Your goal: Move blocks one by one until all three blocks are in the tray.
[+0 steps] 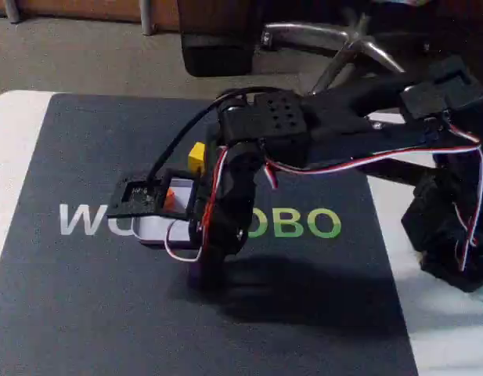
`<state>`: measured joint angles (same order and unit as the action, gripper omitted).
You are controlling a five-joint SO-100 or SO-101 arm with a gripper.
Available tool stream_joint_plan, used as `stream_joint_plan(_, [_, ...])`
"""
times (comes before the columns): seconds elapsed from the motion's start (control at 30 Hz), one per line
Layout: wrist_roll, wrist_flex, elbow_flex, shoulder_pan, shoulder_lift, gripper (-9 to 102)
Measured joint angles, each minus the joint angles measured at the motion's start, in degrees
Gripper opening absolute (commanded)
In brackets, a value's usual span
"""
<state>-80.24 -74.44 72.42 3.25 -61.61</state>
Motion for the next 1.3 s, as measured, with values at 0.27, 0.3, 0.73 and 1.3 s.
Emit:
stream_joint_plan(0.27, [0.00, 0.00, -4.83, 0.62, 5.19, 16])
stream_joint_plan(0.3, [0.00, 0.00, -5.27, 0.62, 5.45, 14])
stream_joint_plan(0.73, [0.53, 0.00, -6.94, 0.62, 6.42, -8])
stream_joint_plan(1.3, [10.72, 0.00, -9.05, 4.83, -2.72, -8])
